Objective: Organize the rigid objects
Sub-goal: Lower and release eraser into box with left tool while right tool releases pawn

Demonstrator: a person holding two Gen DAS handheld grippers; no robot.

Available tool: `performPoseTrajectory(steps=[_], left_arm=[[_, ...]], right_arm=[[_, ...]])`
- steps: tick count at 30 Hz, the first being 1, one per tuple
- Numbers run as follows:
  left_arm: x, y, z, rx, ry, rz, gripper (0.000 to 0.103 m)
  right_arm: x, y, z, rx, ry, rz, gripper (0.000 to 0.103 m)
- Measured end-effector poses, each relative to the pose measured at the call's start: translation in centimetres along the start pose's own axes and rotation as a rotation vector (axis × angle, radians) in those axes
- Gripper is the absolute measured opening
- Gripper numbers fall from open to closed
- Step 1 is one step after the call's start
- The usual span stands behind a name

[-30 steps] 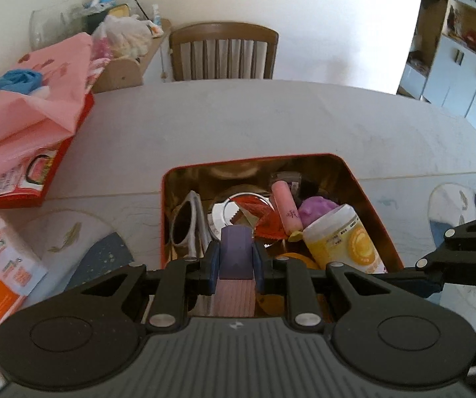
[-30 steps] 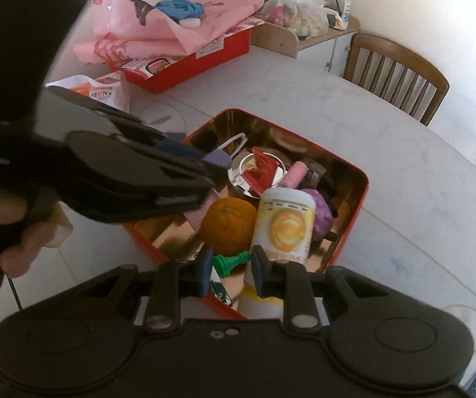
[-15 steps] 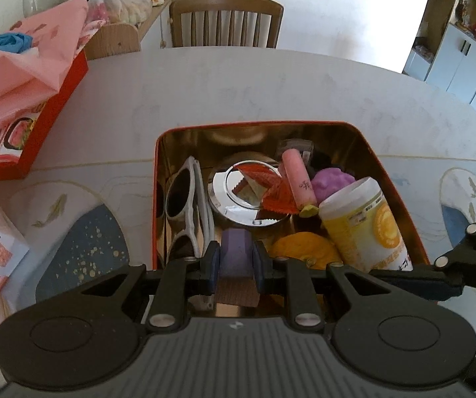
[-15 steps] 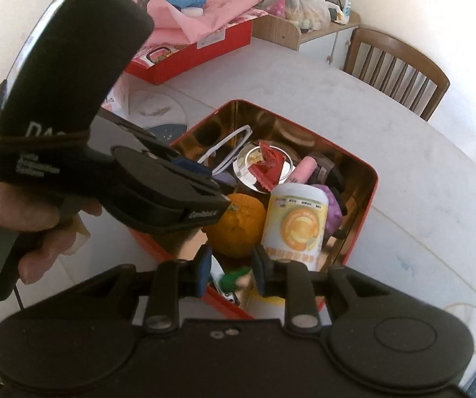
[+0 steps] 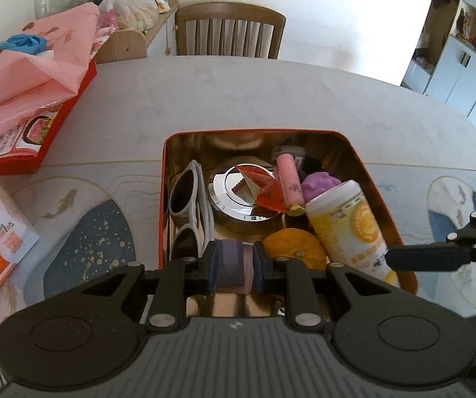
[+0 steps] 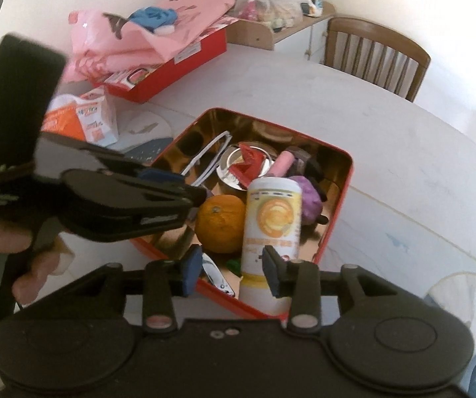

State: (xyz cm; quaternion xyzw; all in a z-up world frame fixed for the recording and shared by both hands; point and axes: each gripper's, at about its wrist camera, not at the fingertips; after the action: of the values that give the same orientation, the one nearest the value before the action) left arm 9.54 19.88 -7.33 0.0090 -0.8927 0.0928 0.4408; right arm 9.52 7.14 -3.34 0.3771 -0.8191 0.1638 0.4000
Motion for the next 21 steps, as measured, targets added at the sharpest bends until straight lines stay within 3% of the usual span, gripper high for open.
performPoseTrajectory(steps=[6, 10, 15, 19, 21], left_arm=[[2.2, -1.0, 0.4, -0.020, -0.038, 0.002, 0.022], [3.7, -1.5, 0.7, -0.028, -0.055, -0.001, 0.031], [5.7, -2.0, 1.1, -0.026, -0.088, 0.010, 0.033], [7.5, -2.5, 1.5, -0.033, -0.141, 0.004, 0.071], [8.3, -2.7, 1.6, -0.041, -0.161, 0.006, 0.073]], right_arm=[[1.6, -1.1, 0.4, -0.049, -0.039, 0.001, 0.051], [3.4, -1.9, 0.6, -0.067, -0.088, -0.009, 0.060], [5.4, -2.5, 0.9, -0.076, -0.148, -0.009, 0.070], [6.7, -2.8, 1.2, -0.090, -0.191, -0.008, 0.081], [7.3, -2.9, 1.5, -0.092, -0.204, -0.013, 0.084]])
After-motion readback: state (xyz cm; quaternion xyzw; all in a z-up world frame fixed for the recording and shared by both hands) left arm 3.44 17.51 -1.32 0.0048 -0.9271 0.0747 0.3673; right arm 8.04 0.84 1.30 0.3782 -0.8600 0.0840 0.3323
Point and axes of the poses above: each gripper's, at about its wrist camera, not at the fingertips, and x roughly against the way its jaws point, y to its left, z to its underside, and after that the axes turned 6 degrees about z, right-handed
